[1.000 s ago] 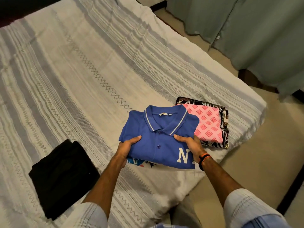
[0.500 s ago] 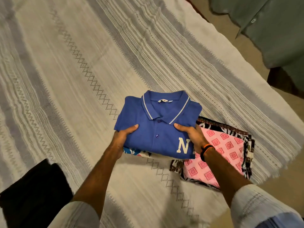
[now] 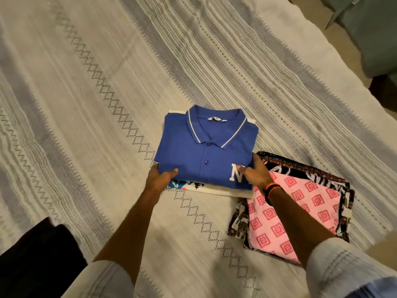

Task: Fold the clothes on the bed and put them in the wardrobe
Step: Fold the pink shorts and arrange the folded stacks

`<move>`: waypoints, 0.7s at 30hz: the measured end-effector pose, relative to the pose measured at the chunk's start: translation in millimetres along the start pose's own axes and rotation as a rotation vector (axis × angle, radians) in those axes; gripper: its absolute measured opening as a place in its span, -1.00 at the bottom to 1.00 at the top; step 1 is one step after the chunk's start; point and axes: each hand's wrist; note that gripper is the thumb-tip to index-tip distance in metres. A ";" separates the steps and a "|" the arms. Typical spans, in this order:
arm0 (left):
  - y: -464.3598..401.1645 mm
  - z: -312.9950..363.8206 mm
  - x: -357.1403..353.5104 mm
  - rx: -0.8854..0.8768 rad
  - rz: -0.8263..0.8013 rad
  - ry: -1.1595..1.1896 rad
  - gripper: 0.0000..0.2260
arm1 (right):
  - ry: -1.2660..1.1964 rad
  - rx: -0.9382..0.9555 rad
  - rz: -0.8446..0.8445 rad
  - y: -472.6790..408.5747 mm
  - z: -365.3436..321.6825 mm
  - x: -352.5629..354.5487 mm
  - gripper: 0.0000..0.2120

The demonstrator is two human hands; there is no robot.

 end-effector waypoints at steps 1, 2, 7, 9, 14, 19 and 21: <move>4.8 2.4 -0.2 -0.002 -0.012 -0.006 -0.55 | 0.023 0.002 -0.002 1.8 0.8 1.0 -0.39; 12.6 4.2 1.0 -0.007 -0.027 -0.015 -0.56 | 0.031 0.009 0.004 8.5 0.5 3.2 -0.38; 66.6 21.0 9.8 -0.024 -0.057 -0.084 -0.58 | -0.014 0.068 0.007 43.3 6.9 6.1 -0.29; 88.9 24.4 14.6 -0.034 -0.054 -0.115 -0.56 | -0.038 0.078 0.022 71.5 -0.9 6.5 -0.18; 155.7 14.8 38.9 -0.060 -0.079 -0.076 -0.45 | -0.053 0.150 0.070 166.0 -16.8 4.1 -0.57; 221.1 -20.5 77.6 -0.107 -0.126 -0.036 -0.38 | -0.052 0.248 0.075 242.8 1.5 -12.5 -0.47; 246.1 -39.6 96.0 -0.132 -0.140 -0.039 -0.36 | -0.061 0.273 0.087 273.2 12.3 -22.8 -0.44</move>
Point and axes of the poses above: each hand's wrist, its own y-axis away from the middle knuckle, its own x-axis out of the back of the hand, z = x × y, and after that the axes turned 6 degrees about y, right-handed
